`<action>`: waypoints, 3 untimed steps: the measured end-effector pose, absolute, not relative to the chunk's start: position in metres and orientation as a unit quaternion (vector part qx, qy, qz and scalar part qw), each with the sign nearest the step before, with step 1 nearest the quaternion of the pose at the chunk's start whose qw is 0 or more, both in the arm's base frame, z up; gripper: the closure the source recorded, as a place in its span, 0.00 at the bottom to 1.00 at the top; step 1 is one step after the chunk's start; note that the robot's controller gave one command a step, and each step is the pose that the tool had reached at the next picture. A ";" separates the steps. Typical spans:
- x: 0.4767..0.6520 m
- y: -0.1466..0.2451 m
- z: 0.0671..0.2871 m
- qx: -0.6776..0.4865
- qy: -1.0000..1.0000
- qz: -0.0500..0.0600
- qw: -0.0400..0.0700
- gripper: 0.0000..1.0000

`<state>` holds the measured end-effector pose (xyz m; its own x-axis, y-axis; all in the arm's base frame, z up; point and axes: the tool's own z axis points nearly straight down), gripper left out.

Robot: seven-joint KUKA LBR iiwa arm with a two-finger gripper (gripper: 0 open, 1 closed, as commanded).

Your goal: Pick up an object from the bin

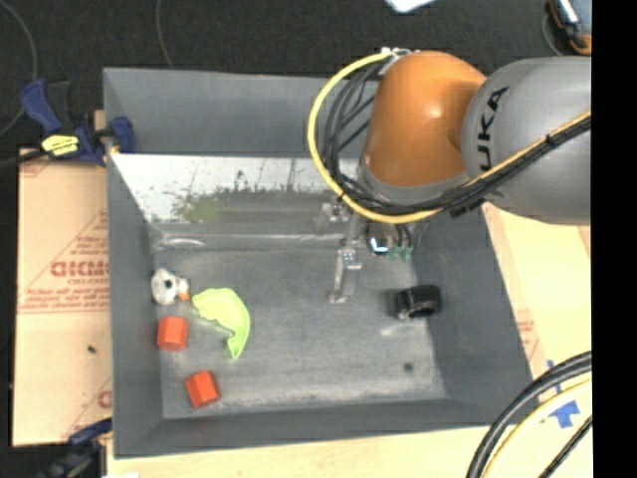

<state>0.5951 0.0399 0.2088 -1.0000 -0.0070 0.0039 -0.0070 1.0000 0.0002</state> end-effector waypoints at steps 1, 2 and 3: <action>0.596 0.040 0.214 0.003 -1.000 0.000 -0.002 0.00; 0.576 0.000 0.164 0.043 -0.999 0.000 -0.001 0.00; 0.576 -0.023 0.227 -0.043 -0.999 -0.001 -0.002 0.00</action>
Offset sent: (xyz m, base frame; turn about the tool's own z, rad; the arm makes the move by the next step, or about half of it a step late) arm -0.0246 -0.0481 -0.0556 -0.0931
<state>0.5760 -0.0228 0.2273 -0.9963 0.0855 -0.0030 0.0855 0.9963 0.0014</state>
